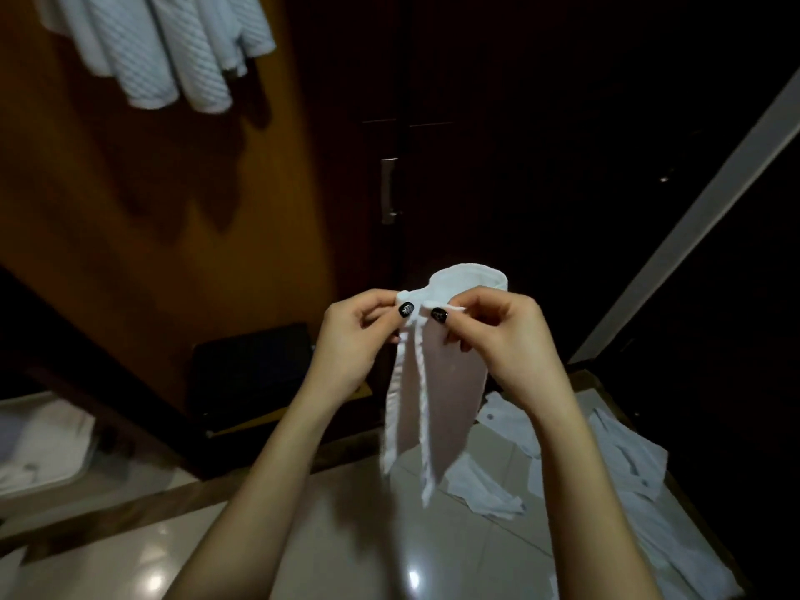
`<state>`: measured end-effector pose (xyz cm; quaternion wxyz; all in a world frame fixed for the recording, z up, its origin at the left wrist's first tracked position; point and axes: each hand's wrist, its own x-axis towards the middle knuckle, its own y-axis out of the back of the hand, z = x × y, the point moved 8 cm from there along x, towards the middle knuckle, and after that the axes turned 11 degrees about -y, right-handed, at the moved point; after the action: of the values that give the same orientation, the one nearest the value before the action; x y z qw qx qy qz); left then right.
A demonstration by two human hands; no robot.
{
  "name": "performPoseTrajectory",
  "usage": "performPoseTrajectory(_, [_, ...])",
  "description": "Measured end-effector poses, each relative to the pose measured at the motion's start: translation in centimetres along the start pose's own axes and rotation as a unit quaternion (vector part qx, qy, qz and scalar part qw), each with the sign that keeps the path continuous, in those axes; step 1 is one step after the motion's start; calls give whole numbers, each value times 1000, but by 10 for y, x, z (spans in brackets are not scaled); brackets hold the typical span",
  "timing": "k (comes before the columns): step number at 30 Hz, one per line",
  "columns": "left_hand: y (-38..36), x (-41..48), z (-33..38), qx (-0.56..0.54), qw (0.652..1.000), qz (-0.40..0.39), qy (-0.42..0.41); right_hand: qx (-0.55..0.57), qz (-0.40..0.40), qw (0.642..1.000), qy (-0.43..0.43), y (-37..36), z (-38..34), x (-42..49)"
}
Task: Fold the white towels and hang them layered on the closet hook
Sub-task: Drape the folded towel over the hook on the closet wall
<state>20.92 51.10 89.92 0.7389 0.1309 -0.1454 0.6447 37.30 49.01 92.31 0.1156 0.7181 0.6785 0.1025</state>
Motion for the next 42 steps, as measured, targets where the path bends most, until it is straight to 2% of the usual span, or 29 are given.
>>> performPoseTrajectory(6, [51,-40,20,-13,1000,27,-1,4,-17,999,27,-63,-29,-34])
performPoseTrajectory(12, [108,-88,32,-6,999,53,-10,24,18,999,20,-128,-40,-70])
performPoseTrajectory(19, [183,-118,37,-53,992,116,12,22,-23,999,8,-204,-65,-86])
performPoseTrajectory(24, [218,-133,39,-46,988,147,15,-86,-27,996,11,-224,-70,-88])
performPoseTrajectory(27, [244,-139,36,-34,981,189,24,-199,-38,979,-22,-218,-56,-85])
performPoseTrajectory(29, [262,-140,40,-23,979,202,12,-238,-42,970,-25,-215,-51,-83])
performPoseTrajectory(33, [286,-144,48,23,976,217,-24,-212,-59,975,10,-229,-57,-79])
performPoseTrajectory(37, [302,-145,55,57,973,218,-45,-93,-73,993,31,-242,-71,-72])
performPoseTrajectory(42, [316,-142,66,91,965,237,-62,18,-86,995,43,-255,-85,-63])
